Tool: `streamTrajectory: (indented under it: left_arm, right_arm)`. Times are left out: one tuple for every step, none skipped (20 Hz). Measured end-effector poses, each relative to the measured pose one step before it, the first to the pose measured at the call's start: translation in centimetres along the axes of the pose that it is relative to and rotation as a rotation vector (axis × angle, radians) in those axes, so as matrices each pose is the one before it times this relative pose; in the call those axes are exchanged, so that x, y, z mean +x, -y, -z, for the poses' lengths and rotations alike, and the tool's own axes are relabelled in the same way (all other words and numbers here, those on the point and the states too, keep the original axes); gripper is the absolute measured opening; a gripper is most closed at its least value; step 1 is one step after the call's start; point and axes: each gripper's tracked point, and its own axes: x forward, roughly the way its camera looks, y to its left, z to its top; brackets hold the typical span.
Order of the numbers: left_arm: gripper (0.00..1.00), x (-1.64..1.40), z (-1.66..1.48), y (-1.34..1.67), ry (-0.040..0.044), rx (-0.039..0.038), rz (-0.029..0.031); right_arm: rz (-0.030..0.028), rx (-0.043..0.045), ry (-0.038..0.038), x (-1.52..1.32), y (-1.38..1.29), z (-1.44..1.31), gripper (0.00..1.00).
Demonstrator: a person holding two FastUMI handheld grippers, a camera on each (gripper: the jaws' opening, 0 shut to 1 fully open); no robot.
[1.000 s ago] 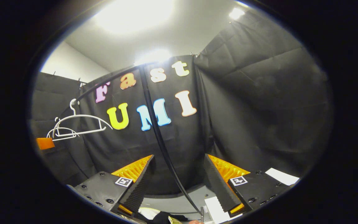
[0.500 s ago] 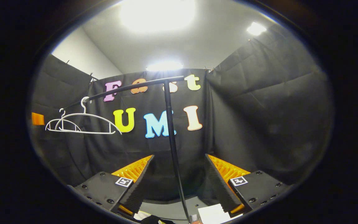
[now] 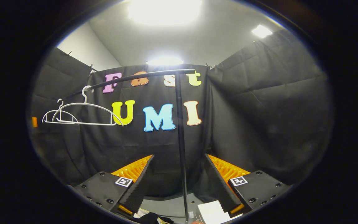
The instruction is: Grasp the clothes on the hanger with both hands and then place them into the laundry hamper below.
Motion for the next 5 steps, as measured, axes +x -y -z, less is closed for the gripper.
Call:
streamTrajectory:
  left_arm:
    - [0.95,0.048,-0.045,-0.407,0.00146,-0.00418,0.00558]
    - [0.95,-0.107,-0.158,-0.509,0.00353,0.00035,0.00454]
    - [0.95,0.026,-0.048,-0.533,0.00255,0.00414,0.00115]
    - [0.95,-0.104,0.127,-0.524,0.00153,0.00448,0.00042]
    - [0.95,-0.03,0.165,-0.437,-0.00049,0.00304,0.00039]
  right_arm:
    - [0.00112,0.00433,0.00221,0.016,-0.424,-0.173,0.98]
    - [-0.00102,0.00325,0.00293,-0.159,-0.321,-0.204,0.98]
    - [0.00012,0.00044,0.00418,-0.085,-0.382,-0.19,0.98]
    - [-0.00078,-0.00063,0.00256,-0.029,-0.404,-0.067,0.98]
    - [-0.00219,-0.00172,0.00014,-0.095,-0.39,-0.048,0.98]
